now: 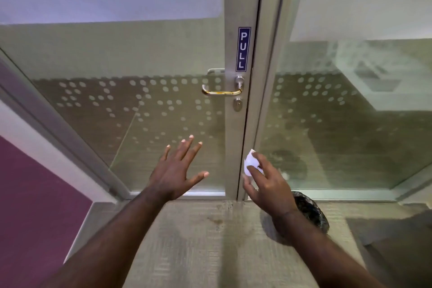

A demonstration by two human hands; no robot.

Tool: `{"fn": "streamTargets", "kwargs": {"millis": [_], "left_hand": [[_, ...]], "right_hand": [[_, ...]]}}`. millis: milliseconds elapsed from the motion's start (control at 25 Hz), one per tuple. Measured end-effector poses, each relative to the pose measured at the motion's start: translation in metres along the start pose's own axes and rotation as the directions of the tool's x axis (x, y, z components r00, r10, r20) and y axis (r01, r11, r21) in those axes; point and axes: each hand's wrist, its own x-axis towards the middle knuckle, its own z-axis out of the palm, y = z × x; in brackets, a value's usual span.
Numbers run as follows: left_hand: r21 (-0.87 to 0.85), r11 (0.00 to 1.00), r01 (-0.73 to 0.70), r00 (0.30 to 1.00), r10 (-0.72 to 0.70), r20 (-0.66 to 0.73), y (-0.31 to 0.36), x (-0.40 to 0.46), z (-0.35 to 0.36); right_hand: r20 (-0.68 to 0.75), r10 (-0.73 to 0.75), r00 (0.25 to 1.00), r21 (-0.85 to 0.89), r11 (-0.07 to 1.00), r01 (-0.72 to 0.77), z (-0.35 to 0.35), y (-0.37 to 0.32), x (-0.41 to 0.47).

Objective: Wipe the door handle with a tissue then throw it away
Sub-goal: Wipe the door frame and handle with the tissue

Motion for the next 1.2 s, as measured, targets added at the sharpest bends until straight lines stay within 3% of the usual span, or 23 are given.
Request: {"fn": "streamTargets", "kwargs": {"millis": [160,400,520,840,1000,1120,1200], "left_hand": [[0.001,1.0,-0.008,0.99,0.008,-0.138,-0.035,0.051,-0.029],[0.137,0.989,-0.06,0.9,0.113,-0.42,-0.068,0.147,-0.075],[0.224,0.972,-0.077,0.861,0.178,-0.476,-0.077,0.19,-0.088],[0.413,0.874,-0.255,0.765,0.443,-0.467,-0.105,0.243,-0.096],[0.463,0.827,-0.32,0.765,0.513,-0.39,-0.125,0.253,-0.101],[0.466,0.809,-0.359,0.757,0.544,-0.361,-0.135,0.256,-0.103],[0.464,0.797,-0.386,0.747,0.565,-0.349,-0.139,0.258,-0.105]], "right_hand": [[-0.059,0.007,0.998,-0.028,1.0,-0.009,0.03,0.02,0.051],[-0.365,-0.003,0.931,0.001,1.0,0.003,0.052,0.063,0.17],[-0.48,0.0,0.877,0.009,1.0,0.006,0.051,0.082,0.22],[-0.622,0.031,0.783,0.055,0.998,0.004,0.058,0.086,0.297],[-0.707,0.03,0.706,0.046,0.999,0.004,0.065,0.075,0.328],[-0.698,0.034,0.716,0.009,0.999,-0.039,0.075,0.073,0.342],[-0.644,0.038,0.764,-0.078,0.99,-0.115,0.083,0.074,0.345]]}}
